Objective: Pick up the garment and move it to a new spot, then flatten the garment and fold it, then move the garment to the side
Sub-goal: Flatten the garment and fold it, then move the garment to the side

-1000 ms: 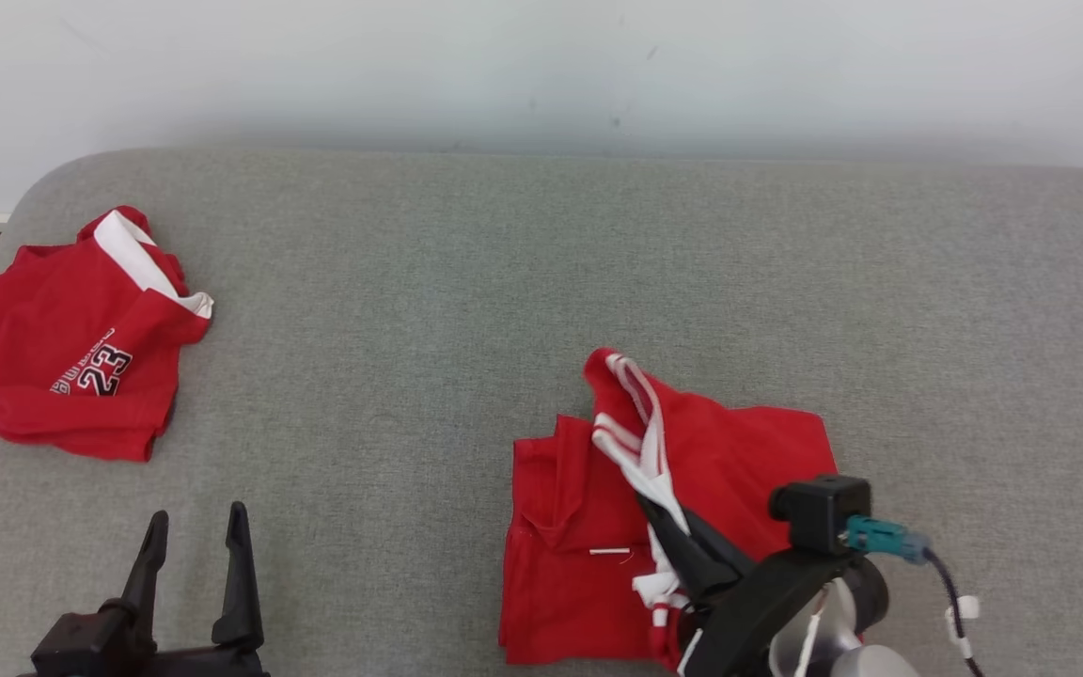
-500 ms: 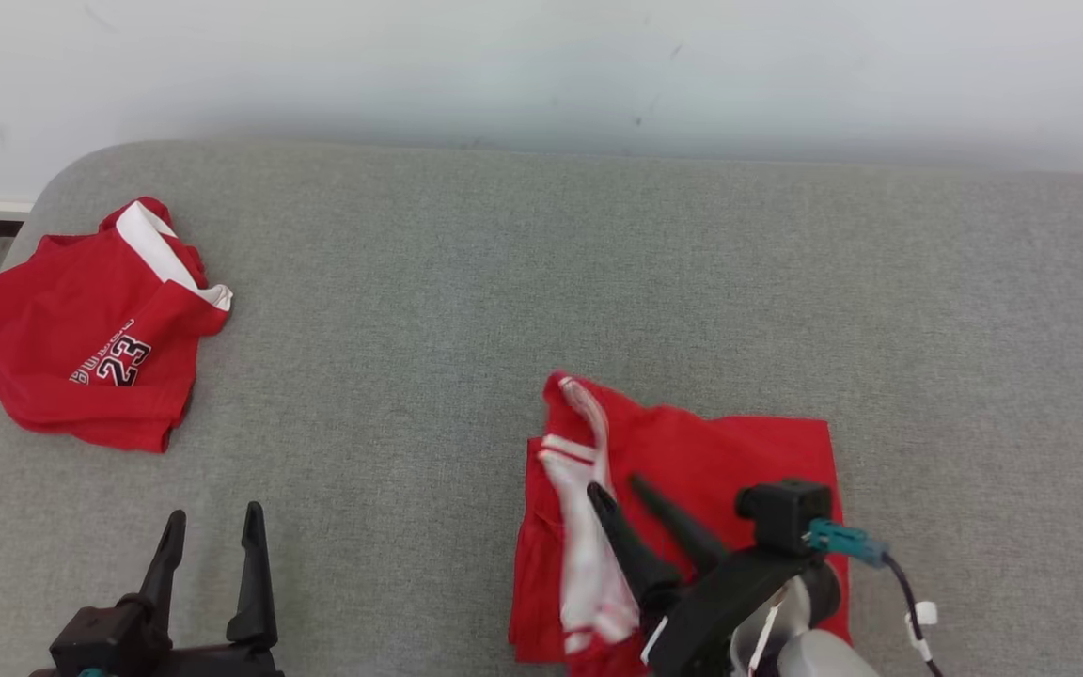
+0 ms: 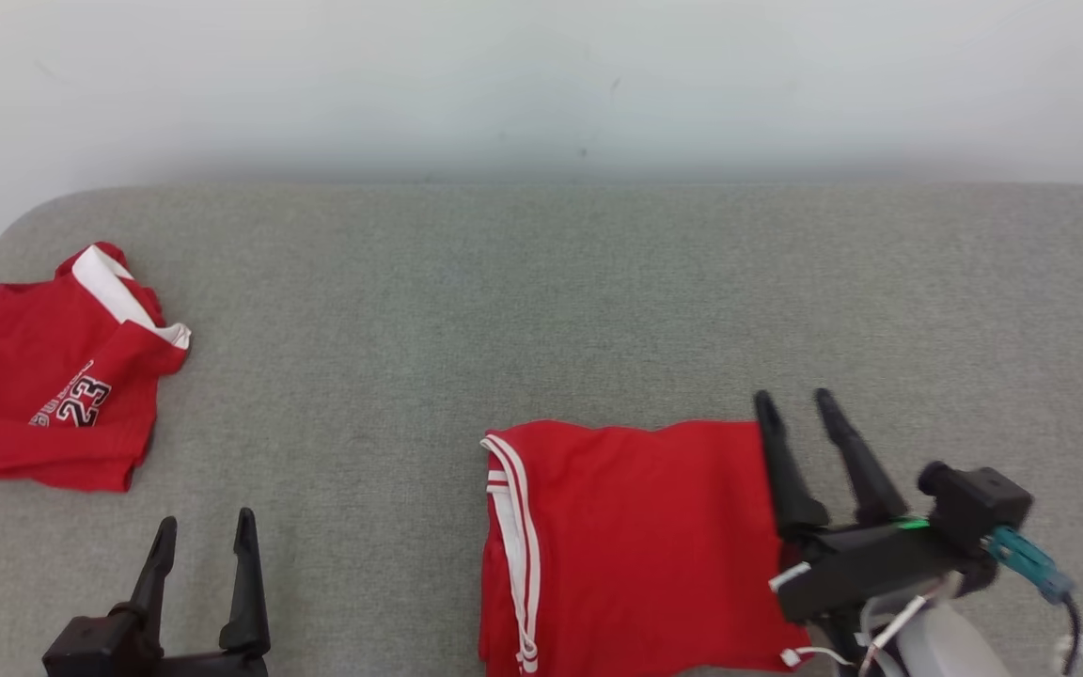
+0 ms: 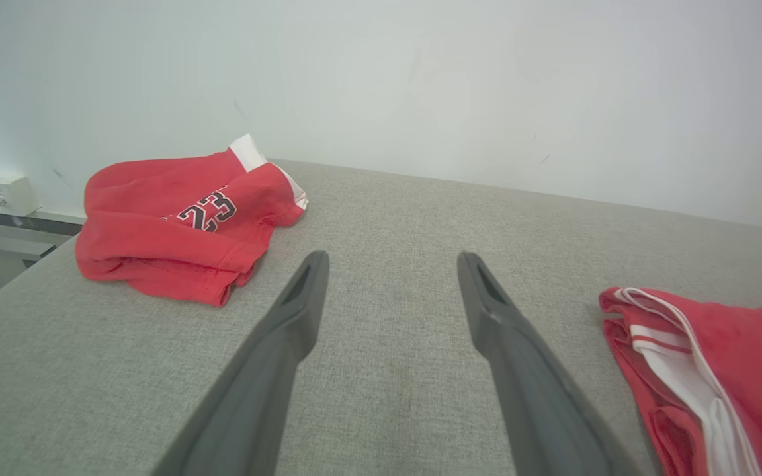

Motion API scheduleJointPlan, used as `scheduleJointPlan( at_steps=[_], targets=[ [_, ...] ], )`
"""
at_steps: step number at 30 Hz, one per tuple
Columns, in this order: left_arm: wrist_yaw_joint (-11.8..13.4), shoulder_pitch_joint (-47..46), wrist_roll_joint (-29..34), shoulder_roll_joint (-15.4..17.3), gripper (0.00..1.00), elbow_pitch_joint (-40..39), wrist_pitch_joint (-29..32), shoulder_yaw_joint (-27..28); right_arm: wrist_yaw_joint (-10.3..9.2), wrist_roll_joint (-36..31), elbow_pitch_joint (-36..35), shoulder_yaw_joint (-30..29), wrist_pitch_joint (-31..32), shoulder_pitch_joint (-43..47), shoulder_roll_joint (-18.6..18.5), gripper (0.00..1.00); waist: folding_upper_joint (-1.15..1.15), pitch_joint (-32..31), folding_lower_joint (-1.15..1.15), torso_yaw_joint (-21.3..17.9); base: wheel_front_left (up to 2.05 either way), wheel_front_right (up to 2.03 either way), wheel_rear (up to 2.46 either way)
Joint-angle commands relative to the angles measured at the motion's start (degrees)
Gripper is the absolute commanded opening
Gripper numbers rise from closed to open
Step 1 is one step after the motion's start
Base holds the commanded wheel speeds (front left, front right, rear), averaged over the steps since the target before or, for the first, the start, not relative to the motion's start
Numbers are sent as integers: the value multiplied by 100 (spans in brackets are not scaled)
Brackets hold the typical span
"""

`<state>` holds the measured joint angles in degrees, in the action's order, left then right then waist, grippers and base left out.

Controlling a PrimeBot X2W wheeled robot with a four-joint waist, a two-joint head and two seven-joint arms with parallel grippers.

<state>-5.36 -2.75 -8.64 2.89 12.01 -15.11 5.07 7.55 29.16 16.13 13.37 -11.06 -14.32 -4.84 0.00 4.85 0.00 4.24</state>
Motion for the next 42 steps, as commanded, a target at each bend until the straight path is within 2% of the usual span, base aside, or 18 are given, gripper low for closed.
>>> scheduleJointPlan(
  at_steps=[1, 8, 17, 31, 42],
  targets=[
    [21, 95, 89, 1, 100, -49, -3, 42, -15, -197, -160, -158, -131, 176, -122, 100, 0, -103, 0, -122, 0, 0, 0],
    [20, 145, 205, 0, 100, -247, -3, 64, -15, -917, -721, -750, -362, 830, -206, 100, 0, -203, 0, -290, 0, 0, 0],
    [7, 203, 333, 0, 100, -350, -3, 61, -15, -1401, -1068, -1011, -410, 1487, -63, 100, 0, -297, 0, -424, 0, 0, 0],
    [-10, 523, 382, 7, 100, -428, -4, 34, -15, -1582, -1126, -1063, -415, 1903, 31, 100, 0, -478, 0, -341, 0, 0, 0],
    [-37, 661, 348, 35, 100, -527, -4, -6, -15, -1641, -1072, -1123, -388, 1874, -29, 100, 0, -447, 0, -284, 0, 0, 0]
  ],
)
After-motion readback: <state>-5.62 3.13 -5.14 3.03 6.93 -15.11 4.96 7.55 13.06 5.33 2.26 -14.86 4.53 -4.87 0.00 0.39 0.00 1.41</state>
